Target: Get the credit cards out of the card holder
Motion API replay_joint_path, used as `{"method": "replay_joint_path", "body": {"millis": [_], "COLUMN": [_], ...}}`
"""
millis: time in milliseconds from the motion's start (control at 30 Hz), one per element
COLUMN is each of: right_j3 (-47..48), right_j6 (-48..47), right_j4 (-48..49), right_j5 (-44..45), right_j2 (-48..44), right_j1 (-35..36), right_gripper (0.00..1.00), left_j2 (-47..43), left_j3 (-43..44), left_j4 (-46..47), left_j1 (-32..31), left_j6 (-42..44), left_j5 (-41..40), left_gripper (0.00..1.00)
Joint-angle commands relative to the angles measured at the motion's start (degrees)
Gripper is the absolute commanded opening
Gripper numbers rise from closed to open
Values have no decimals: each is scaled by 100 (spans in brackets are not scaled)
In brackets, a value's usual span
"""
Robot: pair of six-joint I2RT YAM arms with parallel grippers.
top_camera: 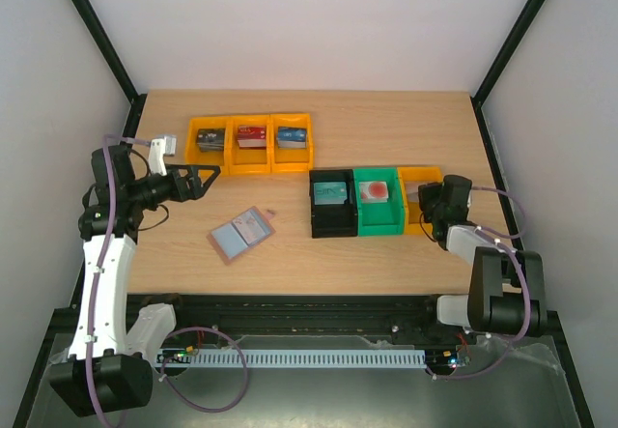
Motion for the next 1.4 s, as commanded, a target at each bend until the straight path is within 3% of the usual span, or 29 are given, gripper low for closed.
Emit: {"method": "replay_joint_path", "body": {"millis": [0,200,333,467,633,733,900,1000,1167,1367], "right_j3": [68,157,177,352,752,1252,2351,3198,4944,5872], "right_j6": [29,-290,-437,-694,-1060,-1647,-2691,-3244,-4282,-4824], "right_j4": [216,-126,-407,-821,-1176,-1517,-1920,-2276,-3661,-4511], "right_j5": [-92,-224,-214,-110,-104,-146,-75,105,225,-5], "right_j2": [111,-106,-363,-519,-740,-886,-789,-53,1676,3156], "right_j1": [75,75,75,75,75,122,1329,2563,4150,5145], "right_gripper": [5,39,72,90,92,90,87,84,81,76], "left_j2": [-65,-56,-55,-63,-72,-123,-117,-77,48,192], "left_j3": [-48,-48,-49,-56,-150,-563,-1475,-1960,-2420,-3017], "left_j4": [12,4,-3,-5,38,407,977,1044,998,1091], "left_j1": [-18,-25,-18,-17,-14,-14,60,102,123,10], "left_j6": [35,41,42,39,-7,-553,-1976,-2537,-2899,-3190], "left_j5": [-42,-36,-12,-3,11,-38,-918,-1533,-2015,-2062], "left_gripper": [100,100,99,99,100,100,99,100,99,99]}}
